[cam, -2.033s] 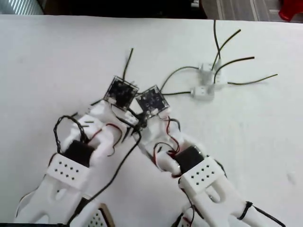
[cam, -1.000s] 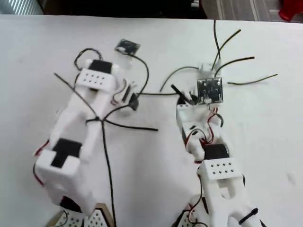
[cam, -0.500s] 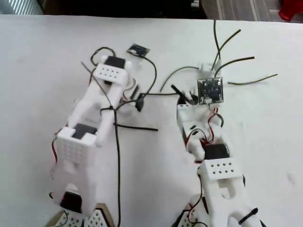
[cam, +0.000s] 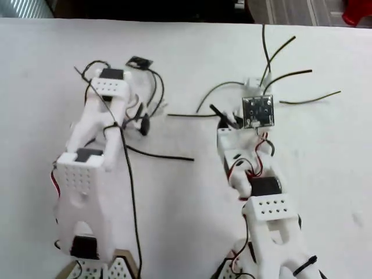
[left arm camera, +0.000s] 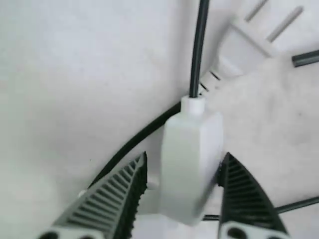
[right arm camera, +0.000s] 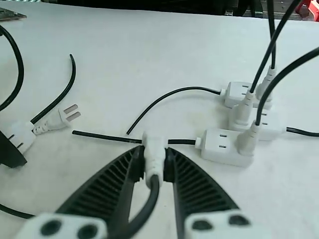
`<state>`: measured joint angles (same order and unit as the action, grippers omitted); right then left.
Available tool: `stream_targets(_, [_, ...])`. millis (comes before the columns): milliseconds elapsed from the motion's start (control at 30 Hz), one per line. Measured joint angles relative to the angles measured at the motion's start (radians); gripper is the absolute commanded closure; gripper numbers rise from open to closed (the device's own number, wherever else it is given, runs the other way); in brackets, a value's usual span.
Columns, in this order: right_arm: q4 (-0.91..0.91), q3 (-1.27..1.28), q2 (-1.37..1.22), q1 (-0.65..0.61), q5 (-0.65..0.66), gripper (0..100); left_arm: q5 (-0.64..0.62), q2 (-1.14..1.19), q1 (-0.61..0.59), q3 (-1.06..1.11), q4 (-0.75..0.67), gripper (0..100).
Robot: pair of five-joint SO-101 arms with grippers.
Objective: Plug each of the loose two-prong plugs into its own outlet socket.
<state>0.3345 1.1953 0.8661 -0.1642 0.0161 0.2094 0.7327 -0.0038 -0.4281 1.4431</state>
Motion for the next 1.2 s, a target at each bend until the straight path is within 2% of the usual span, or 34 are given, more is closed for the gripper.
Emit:
stream_targets(100, [0.000, 0.000, 0.000, 0.002, 0.000, 98.1, 0.005, 0.000, 0.003, 0.000, 0.000, 84])
stream_targets(367, [0.000, 0.000, 0.000, 0.035, 0.000, 98.1, 0.003, 0.000, 0.063, -0.029, 0.032, 98])
stream_targets(567, [0.000, -0.012, 0.000, 0.132, 0.000, 98.1, 0.003, -0.100, 0.132, -0.046, 0.146, 98])
stream_targets(767, [0.000, -0.063, 0.000, 0.253, 0.000, 98.1, -0.041, -0.215, 0.276, -0.046, 0.258, 98])
stream_targets(900, [0.000, -0.077, 0.000, 0.279, 0.000, 98.1, -0.072, -0.239, 0.365, -0.046, 0.308, 98])
stream_targets(1033, [0.000, -0.078, 0.000, 0.287, 0.000, 98.1, -0.089, -0.242, 0.433, 0.017, 0.295, 98])
stream_targets(1200, [0.000, -0.078, 0.000, 0.288, 0.000, 98.1, -0.114, -0.242, 0.528, 0.178, 0.176, 98])
